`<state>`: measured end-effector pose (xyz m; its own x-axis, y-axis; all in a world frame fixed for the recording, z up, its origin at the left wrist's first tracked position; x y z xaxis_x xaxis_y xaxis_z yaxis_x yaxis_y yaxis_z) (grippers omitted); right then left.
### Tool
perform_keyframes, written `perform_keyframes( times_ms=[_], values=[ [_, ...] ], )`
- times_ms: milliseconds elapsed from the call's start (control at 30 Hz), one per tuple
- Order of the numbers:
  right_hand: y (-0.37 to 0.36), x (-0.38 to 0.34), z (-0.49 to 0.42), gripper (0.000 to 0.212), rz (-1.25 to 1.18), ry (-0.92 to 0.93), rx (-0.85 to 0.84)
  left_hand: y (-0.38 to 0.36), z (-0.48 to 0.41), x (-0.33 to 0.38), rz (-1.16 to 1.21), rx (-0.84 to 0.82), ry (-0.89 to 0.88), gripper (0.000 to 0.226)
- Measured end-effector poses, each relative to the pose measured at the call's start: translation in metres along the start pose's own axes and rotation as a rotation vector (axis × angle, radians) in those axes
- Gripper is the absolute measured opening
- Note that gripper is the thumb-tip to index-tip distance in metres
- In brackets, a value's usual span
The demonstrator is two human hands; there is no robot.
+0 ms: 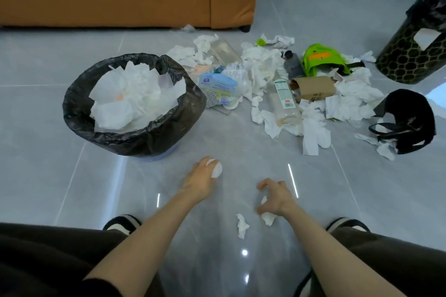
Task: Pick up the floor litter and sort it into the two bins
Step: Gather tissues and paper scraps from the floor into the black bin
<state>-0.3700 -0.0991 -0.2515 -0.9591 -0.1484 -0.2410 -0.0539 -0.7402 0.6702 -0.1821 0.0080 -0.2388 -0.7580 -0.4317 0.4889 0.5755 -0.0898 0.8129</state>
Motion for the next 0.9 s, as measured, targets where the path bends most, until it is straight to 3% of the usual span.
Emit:
perform_keyframes(
  times_ms=[300,433,567,767,900],
  values=[
    [0.004,0.004,-0.001,0.041,-0.124,0.119,0.047,-0.007,-0.009,-0.004,-0.147,-0.011,-0.014,0.062],
    [-0.011,-0.024,0.023,0.057,0.113,0.313,-0.123,-0.013,-0.006,-0.002,-0.16,-0.028,0.007,0.059],
    [-0.047,-0.026,0.043,0.066,0.226,0.387,-0.178,-0.015,0.001,-0.004,-0.122,-0.041,0.052,0.064],
    [-0.062,-0.023,0.053,0.034,0.234,0.478,-0.058,-0.012,0.014,-0.009,-0.025,0.005,0.087,0.04],
    [-0.064,-0.025,0.056,0.069,0.359,0.468,-0.112,-0.002,0.023,-0.013,0.066,0.077,0.115,0.029]
  ],
)
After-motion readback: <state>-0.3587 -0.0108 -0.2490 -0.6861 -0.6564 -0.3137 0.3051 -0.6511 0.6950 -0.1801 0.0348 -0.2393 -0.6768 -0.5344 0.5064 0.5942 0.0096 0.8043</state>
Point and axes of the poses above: each hand's wrist, its own z-axis away from the middle knuckle, its own y-axis out of the back of the hand, x = y × z, the point moved 7 cm from there along -z, towards the middle knuckle, and after that the axes turned 12 degrees about -y, right-handed, at the moved point
